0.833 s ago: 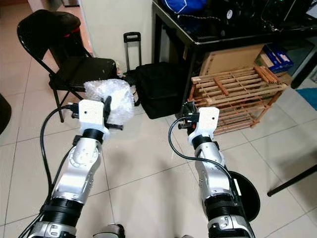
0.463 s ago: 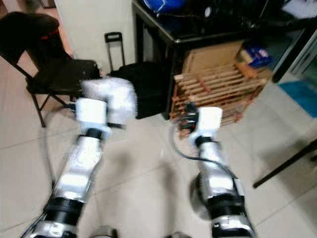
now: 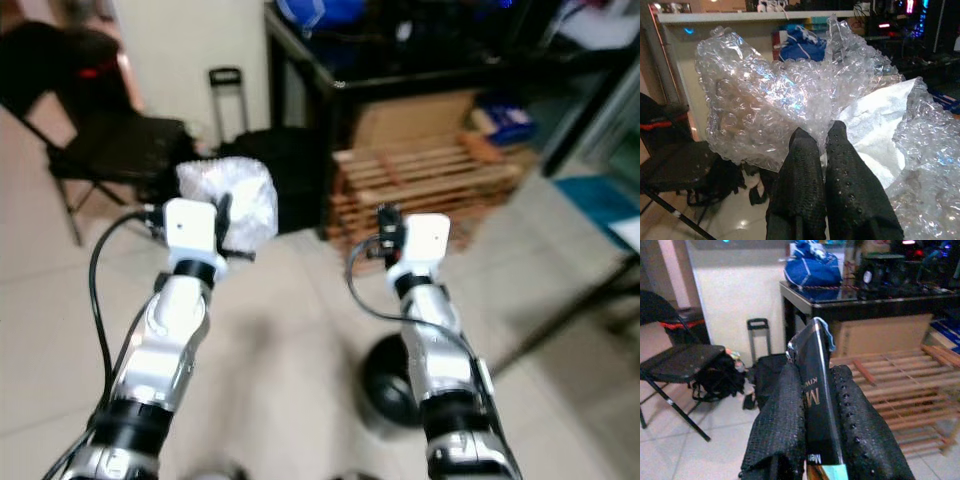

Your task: Picking trash to rubbish bin

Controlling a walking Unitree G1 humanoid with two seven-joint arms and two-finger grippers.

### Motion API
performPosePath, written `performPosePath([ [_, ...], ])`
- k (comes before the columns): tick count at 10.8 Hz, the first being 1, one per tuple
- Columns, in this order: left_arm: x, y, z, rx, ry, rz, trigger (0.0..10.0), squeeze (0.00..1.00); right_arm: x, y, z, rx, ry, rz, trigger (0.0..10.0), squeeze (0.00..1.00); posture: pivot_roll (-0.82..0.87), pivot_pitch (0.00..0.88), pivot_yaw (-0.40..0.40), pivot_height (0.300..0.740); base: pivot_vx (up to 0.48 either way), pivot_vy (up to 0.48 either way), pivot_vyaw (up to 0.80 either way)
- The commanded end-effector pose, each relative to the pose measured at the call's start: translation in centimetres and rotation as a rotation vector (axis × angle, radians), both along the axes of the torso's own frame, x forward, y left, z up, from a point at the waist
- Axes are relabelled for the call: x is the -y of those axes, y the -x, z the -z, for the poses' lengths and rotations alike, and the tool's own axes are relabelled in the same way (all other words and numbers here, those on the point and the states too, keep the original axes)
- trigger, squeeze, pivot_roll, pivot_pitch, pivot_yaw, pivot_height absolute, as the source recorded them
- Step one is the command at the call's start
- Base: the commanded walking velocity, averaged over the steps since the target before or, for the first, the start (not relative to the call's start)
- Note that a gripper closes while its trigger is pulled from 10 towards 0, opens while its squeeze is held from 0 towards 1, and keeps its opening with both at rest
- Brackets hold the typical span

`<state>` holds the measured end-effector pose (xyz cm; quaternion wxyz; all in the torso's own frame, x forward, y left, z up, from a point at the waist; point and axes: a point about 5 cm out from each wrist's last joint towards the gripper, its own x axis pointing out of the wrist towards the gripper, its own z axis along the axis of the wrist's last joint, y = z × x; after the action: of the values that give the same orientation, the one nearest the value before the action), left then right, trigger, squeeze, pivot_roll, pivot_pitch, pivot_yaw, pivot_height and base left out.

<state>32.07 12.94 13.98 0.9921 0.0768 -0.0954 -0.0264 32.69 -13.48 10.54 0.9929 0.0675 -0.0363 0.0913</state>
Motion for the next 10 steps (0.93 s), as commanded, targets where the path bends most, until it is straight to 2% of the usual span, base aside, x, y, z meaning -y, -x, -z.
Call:
performPosePath([
  [1, -0.4, -0.07, -0.03, -0.003, 0.0, -0.017, 10.0, 0.0, -0.43, -0.09, -0.16, 0.0, 0.004, -0.011, 10.0, 0.0, 0.03, 0.075, -0.074, 0.74, 0.0, -0.379, 0.0],
  [2, -0.43, -0.08, -0.05, -0.002, 0.0, -0.018, 10.0, 0.0, -0.44, -0.1, -0.18, 0.001, 0.006, -0.011, 10.0, 0.0, 0.03, 0.075, -0.074, 0.74, 0.0, -0.386, 0.0],
  [6, -0.54, -0.11, -0.1, -0.001, 0.001, -0.024, 10.0, 0.0, -0.54, -0.13, -0.2, 0.005, 0.018, -0.017, 10.0, 0.0, 0.04, 0.081, -0.074, 0.74, 0.0, -0.38, 0.8],
  [8, -0.53, -0.12, -0.12, 0.0, 0.0, -0.025, 10.0, 0.0, -0.45, -0.12, -0.2, 0.005, 0.009, -0.011, 10.0, 0.0, 0.04, 0.08, -0.074, 0.74, 0.0, -0.379, 0.22],
  [10, -0.59, -0.12, -0.13, 0.001, 0.0, -0.026, 10.0, 0.0, -0.54, -0.12, -0.21, 0.009, 0.029, -0.02, 10.0, 0.0, 0.04, 0.08, -0.074, 0.74, 0.0, -0.373, 0.68],
])
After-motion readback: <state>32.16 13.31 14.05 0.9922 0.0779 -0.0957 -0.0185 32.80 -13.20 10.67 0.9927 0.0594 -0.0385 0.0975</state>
